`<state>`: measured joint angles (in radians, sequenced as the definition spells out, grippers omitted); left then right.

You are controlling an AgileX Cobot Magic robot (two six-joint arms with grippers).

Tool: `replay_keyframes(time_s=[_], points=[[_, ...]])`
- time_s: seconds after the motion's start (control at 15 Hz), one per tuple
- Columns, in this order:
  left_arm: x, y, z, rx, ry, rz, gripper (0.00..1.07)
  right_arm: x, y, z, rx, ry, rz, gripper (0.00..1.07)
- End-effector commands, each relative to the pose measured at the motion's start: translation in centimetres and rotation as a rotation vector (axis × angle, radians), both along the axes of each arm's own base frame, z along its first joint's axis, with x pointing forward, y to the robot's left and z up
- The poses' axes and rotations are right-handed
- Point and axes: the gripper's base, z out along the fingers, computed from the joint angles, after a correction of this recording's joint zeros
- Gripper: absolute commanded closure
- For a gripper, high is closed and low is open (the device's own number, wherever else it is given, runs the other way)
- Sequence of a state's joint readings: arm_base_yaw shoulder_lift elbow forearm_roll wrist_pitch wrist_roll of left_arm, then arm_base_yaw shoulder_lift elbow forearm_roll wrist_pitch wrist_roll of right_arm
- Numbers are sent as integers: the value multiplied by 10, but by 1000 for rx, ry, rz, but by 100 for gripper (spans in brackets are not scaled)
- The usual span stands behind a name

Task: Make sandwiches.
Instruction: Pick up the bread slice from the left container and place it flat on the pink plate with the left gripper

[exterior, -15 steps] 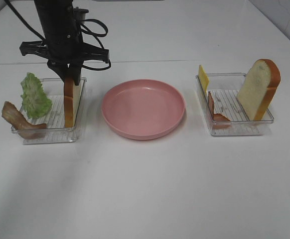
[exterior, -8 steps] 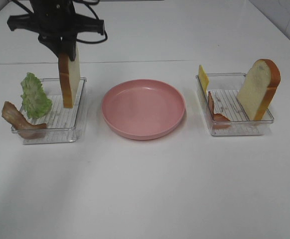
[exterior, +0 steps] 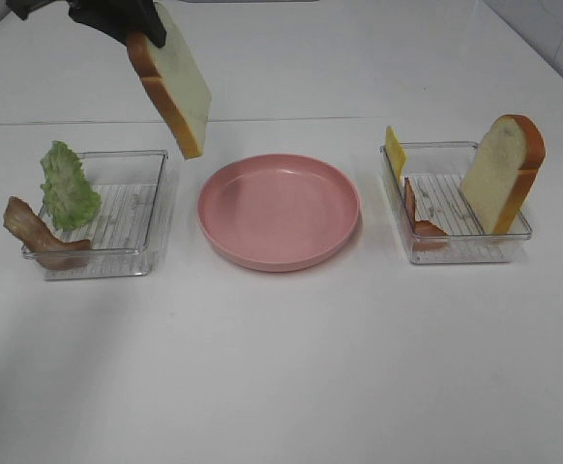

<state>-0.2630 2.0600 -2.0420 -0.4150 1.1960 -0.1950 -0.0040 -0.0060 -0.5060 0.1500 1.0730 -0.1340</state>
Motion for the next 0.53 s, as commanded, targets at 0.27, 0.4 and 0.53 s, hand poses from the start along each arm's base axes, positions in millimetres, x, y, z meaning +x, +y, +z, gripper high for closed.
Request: replay_keyframes(time_s=[0.27, 0.4, 0.53], points=[[37, -33, -91, -294, 129, -93, 107, -2, 0, 0, -5, -22, -5, 33], [45, -42, -124, -381, 178, -97, 107, -2, 0, 0, -5, -22, -5, 33], [51, -47, -149, -442, 199, -81, 107, -2, 0, 0, -5, -22, -5, 33]])
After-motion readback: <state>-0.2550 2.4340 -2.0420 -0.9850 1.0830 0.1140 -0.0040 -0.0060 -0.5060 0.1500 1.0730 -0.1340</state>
